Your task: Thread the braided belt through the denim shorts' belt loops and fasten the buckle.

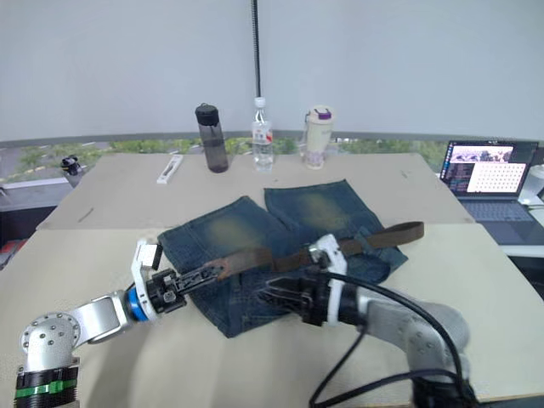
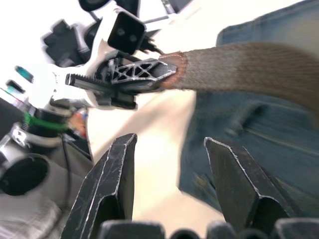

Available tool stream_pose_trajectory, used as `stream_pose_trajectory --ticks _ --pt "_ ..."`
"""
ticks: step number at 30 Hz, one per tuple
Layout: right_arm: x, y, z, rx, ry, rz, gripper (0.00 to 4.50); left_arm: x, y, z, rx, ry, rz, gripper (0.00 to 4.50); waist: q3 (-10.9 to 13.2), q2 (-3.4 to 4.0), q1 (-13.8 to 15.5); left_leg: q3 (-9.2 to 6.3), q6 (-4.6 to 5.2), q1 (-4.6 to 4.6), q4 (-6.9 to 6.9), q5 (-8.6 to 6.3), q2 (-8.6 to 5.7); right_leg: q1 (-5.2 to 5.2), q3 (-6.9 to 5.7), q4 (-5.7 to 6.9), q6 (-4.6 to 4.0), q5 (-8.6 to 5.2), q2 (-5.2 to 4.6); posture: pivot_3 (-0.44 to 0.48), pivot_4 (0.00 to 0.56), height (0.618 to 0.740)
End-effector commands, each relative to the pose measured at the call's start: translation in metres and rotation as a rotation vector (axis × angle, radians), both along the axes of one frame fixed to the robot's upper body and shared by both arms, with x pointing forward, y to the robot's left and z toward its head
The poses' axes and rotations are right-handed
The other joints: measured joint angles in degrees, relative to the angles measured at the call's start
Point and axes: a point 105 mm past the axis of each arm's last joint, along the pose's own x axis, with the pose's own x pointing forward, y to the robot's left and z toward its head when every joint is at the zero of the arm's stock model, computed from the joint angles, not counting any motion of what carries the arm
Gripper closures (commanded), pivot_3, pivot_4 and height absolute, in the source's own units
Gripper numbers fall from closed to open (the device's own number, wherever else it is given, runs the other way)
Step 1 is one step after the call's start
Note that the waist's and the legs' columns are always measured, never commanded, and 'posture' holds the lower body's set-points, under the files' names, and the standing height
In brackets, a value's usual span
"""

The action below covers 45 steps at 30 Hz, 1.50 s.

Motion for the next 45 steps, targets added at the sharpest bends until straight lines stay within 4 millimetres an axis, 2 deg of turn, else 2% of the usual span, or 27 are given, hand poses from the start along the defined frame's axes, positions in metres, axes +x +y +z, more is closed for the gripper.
stream_pose_trajectory --ticks 1,5,9,13,16,20,21,23,25,28,31,33,36,39,45 --pt "0.017 0.010 0.003 0.050 0.029 -0.019 2.05 -0.003 -0.006 0.013 -0.022 -0.046 -0.043 4.50 0.00 0.00 0.02 0.01 0.00 -0.01 0.00 0.00 0.00 0.01 0.01 0.00 0.00 0.00 0.01 0.000 0.150 0.740" --pt "0.031 0.017 0.009 0.100 0.047 -0.044 2.05 -0.003 -0.005 0.013 -0.013 -0.043 -0.045 4.50 0.00 0.00 0.27 0.01 0.01 -0.03 0.03 0.00 -0.01 -0.02 0.00 0.01 0.02 0.01 0.01 0.000 0.150 0.740" --pt "0.029 0.020 0.028 0.212 0.047 -0.006 2.05 -0.005 -0.010 0.011 0.015 -0.042 -0.044 4.50 0.00 0.00 0.29 0.01 0.01 -0.03 0.03 0.00 -0.01 0.00 -0.02 0.01 0.03 0.01 0.01 0.000 0.150 0.740" --pt "0.029 0.020 0.029 0.218 0.050 0.001 2.05 -0.007 -0.016 0.010 0.034 -0.043 -0.048 4.50 0.00 0.01 0.26 0.00 0.00 -0.03 0.02 0.00 0.00 0.07 -0.02 0.01 0.03 0.02 0.01 0.000 0.150 0.740" --pt "0.034 0.022 0.022 0.180 0.055 -0.034 2.87 -0.009 -0.018 0.009 0.055 -0.050 -0.056 4.50 -0.01 0.02 0.20 0.01 0.00 -0.03 0.02 0.00 0.00 0.10 -0.01 0.02 0.03 0.02 0.01 0.000 0.150 0.740" --pt "0.034 0.022 0.016 0.141 0.054 -0.045 4.27 -0.004 -0.010 0.009 0.099 -0.087 -0.009 4.50 -0.01 0.02 0.14 0.01 0.00 -0.03 0.00 0.00 0.00 0.13 0.00 0.03 0.02 0.02 0.02 0.000 0.150 0.740" --pt "0.035 0.023 0.013 0.121 0.052 -0.050 4.45 0.000 -0.006 0.009 0.144 -0.124 0.023 4.50 -0.01 0.02 0.11 0.02 0.00 -0.03 0.00 0.00 0.01 0.12 0.00 0.03 0.02 0.02 0.02 0.000 0.150 0.740" --pt "0.036 0.023 0.010 0.100 0.051 -0.064 4.45 0.005 0.000 0.008 0.222 -0.185 0.066 4.50 -0.01 0.03 0.10 0.02 0.00 -0.03 -0.01 0.00 0.01 0.00 0.00 0.01 0.02 0.02 0.03 0.000 0.150 0.740" --pt "0.037 0.022 0.007 0.085 0.049 -0.076 4.50 0.009 0.005 0.011 0.264 -0.241 0.105 3.70 -0.01 0.03 0.17 0.06 -0.01 -0.03 -0.03 -0.01 0.00 -0.09 0.01 -0.01 0.00 0.02 0.01 0.000 0.150 0.740" --pt "0.039 0.020 0.004 0.060 0.051 -0.100 4.50 0.011 0.013 0.016 0.349 -0.342 0.132 2.74 -0.01 0.03 0.15 0.09 -0.02 -0.04 -0.05 -0.01 0.02 -0.12 0.01 -0.03 -0.05 0.01 -0.02 0.000 0.150 0.740" --pt "0.043 0.017 -0.004 0.003 0.044 -0.139 4.50 0.007 0.017 0.003 0.573 -0.482 0.135 1.78 -0.02 0.05 0.05 0.19 -0.04 -0.04 -0.18 -0.02 0.02 -0.19 0.03 -0.05 -0.10 0.00 -0.07 0.000 0.150 0.740" --pt "0.046 0.017 -0.012 -0.038 0.049 -0.161 4.50 0.002 0.017 0.001 0.552 -0.590 0.169 1.12 -0.07 0.14 0.04 0.34 -0.22 -0.02 -0.33 -0.13 0.01 -0.20 0.09 -0.13 -0.15 -0.01 -0.16 0.000 0.150 0.740" --pt "0.052 0.020 -0.028 -0.112 0.052 -0.208 4.50 -0.013 0.021 -0.020 0.617 -0.656 0.053 1.12 -0.10 0.11 -0.10 0.57 -0.27 -0.04 -0.39 -0.16 0.08 -0.21 0.12 -0.14 -0.26 -0.04 -0.23 0.000 0.150 0.740" --pt "0.060 0.022 -0.036 -0.156 0.049 -0.260 4.50 -0.020 0.028 -0.028 0.625 -0.704 0.025 1.12 -0.09 0.11 -0.21 0.62 -0.28 -0.05 -0.48 -0.17 0.13 -0.26 0.13 -0.11 -0.70 -0.22 -0.26 0.000 0.150 0.740" --pt "0.070 0.018 -0.050 -0.245 0.046 -0.326 4.50 -0.025 0.041 -0.039 0.629 -0.689 0.005 1.12 -0.09 0.11 -0.03 0.73 -0.27 -0.02 -0.47 -0.17 0.15 -0.31 0.05 -0.15 -0.72 -0.22 -0.37 0.000 0.150 0.740"
